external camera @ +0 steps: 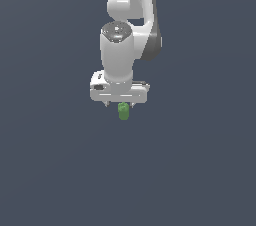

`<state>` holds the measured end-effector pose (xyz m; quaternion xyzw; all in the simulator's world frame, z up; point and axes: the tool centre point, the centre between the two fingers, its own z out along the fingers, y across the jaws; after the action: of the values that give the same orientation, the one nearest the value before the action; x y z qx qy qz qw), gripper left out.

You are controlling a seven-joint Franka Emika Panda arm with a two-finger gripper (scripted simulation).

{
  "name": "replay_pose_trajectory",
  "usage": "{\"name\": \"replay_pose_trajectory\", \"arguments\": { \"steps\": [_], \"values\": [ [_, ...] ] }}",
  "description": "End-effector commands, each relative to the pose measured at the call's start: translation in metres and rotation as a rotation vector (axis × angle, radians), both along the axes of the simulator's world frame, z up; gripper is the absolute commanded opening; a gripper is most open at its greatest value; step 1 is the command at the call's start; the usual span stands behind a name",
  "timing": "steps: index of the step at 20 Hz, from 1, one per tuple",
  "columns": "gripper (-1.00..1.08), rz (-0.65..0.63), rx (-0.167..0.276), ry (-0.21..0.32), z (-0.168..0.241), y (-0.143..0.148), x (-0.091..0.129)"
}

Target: Pick up the object and move it to a goal position.

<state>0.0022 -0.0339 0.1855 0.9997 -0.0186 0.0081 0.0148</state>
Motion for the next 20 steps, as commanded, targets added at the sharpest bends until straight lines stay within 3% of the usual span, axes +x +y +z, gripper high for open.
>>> {"name": "replay_pose_trajectory", "arguments": {
  "steps": [1, 20],
  "values": [
    [1.0, 0.0, 0.0, 0.001, -0.001, 0.0, -0.001],
    [1.0, 0.002, 0.029, 0.015, -0.039, 0.012, -0.051]
  ]
}}
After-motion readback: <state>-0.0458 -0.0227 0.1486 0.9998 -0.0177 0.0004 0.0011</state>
